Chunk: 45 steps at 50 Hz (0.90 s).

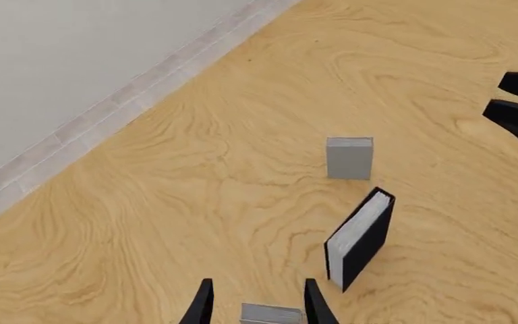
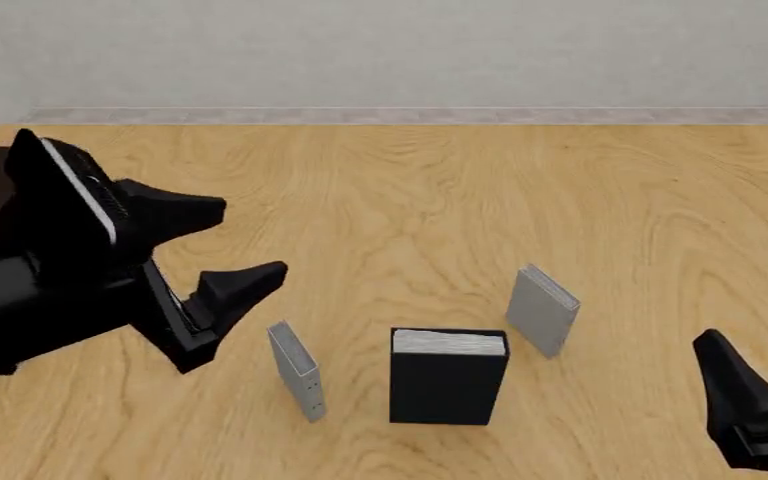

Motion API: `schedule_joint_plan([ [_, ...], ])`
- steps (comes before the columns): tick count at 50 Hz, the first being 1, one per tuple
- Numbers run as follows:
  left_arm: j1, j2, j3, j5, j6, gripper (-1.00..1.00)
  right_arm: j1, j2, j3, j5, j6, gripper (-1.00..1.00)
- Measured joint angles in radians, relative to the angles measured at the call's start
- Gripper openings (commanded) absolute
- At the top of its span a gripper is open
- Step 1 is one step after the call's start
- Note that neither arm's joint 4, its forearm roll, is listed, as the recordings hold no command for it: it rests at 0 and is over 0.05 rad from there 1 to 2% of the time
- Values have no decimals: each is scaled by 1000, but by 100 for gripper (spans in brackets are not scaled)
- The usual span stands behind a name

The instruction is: Pick up the book in the middle and place it on the cabinet shelf.

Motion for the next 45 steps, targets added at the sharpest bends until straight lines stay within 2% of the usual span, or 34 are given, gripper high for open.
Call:
schedule_joint_plan([
  [23, -101, 165, -136, 84, 22, 100, 13, 11, 0, -8, -3, 100],
  [45, -157, 293, -207, 139, 67, 100, 18, 20, 0, -15, -4, 100],
])
